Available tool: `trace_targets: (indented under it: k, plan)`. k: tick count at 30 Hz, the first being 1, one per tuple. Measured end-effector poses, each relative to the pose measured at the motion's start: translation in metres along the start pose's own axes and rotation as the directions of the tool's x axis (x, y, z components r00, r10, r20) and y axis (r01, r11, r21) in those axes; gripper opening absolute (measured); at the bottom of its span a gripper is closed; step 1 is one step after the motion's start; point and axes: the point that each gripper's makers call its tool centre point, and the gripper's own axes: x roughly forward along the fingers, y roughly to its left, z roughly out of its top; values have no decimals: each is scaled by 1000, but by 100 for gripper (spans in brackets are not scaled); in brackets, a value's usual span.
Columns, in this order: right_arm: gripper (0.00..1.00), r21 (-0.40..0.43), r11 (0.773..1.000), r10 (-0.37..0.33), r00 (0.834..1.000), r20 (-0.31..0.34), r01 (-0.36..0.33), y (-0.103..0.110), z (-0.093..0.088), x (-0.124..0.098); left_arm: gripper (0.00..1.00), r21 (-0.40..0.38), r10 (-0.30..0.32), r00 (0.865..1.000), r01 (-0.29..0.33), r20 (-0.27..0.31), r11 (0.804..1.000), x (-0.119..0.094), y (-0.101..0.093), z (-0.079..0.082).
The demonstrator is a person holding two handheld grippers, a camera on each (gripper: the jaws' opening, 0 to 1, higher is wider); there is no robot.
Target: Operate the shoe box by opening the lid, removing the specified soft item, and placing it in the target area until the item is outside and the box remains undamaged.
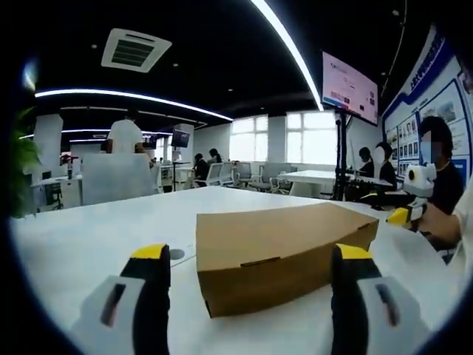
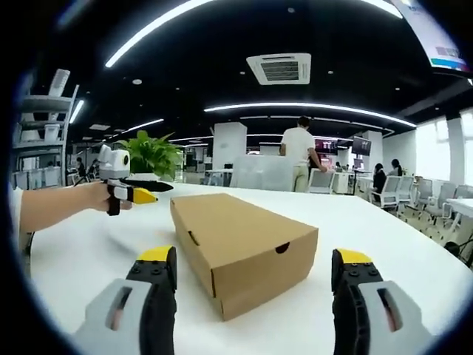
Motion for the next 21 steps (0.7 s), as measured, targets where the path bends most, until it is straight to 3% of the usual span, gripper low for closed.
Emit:
trace_targets:
  k: [4,8,10,21]
  plan:
    - [90,-3,1000,-1,1000,-13,1,-2,-4,6,93,3,-14,1000,14,19,1000,8,1,4]
    - [91,-2,1000,-1,1000,-11,1,-3,-5,6,93,37,-46,999,46,-4,998,13,0,3]
    - [91,-2,1000,-9,1000,-14,9,-6,-5,7,92,21,-86,996,86,33,996,14,-4,9]
    - [91,9,1000,-20,998,-52,21,-7,-14,17,92,44,-94,995,94,-18,995,24,12,-2]
